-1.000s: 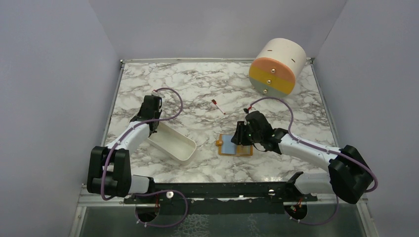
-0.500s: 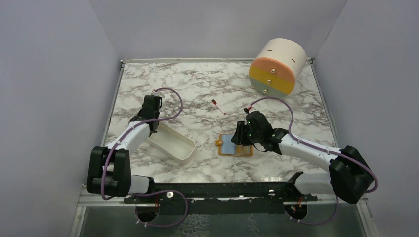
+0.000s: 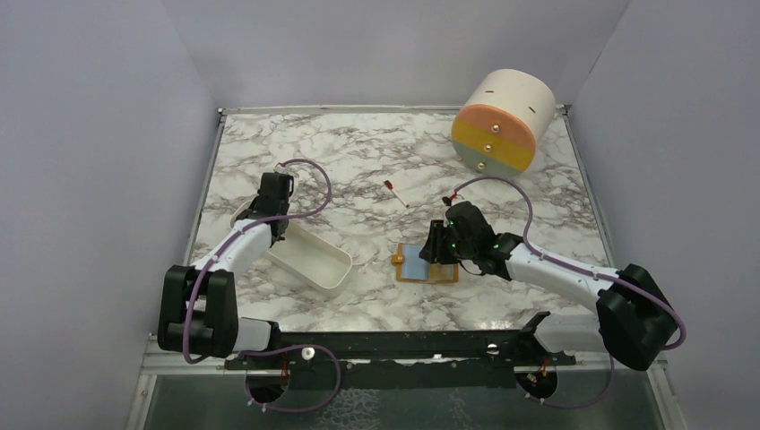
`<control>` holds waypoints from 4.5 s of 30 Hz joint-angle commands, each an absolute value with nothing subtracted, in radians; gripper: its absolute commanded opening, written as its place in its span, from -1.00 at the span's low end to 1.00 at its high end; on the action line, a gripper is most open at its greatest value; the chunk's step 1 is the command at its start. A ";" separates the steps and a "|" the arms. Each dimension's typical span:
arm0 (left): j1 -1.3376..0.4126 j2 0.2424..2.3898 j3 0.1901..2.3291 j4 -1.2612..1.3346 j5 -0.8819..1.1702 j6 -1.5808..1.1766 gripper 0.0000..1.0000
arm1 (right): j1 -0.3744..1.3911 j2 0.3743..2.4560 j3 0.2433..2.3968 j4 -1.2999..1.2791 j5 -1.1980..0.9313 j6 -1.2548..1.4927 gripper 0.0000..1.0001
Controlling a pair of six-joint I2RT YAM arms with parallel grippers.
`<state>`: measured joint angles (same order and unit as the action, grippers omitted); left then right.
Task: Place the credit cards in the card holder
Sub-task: Pick up the credit card from the storage box, then insert the credit card into the card holder.
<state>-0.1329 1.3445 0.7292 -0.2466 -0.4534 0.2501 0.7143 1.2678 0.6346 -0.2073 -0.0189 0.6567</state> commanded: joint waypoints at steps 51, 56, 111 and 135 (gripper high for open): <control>-0.127 0.955 0.961 -0.664 -0.110 -0.276 -1.00 | 0.723 1.216 0.671 0.134 -0.368 0.717 -0.02; -0.127 0.906 0.956 -0.660 0.070 -0.325 -1.00 | 0.746 1.309 0.704 0.334 -0.461 0.809 0.28; -0.132 0.905 0.709 -0.319 0.644 -0.622 0.98 | 0.819 1.285 0.774 0.072 -0.238 0.676 -0.98; -0.578 1.325 0.892 -0.235 0.359 -0.510 0.12 | 0.560 1.271 0.728 -0.302 -0.267 0.567 -0.98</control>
<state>-0.5308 1.2621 0.8490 -0.3042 0.3981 -0.5308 0.5869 1.2842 0.7483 -0.2543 -0.2024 0.5777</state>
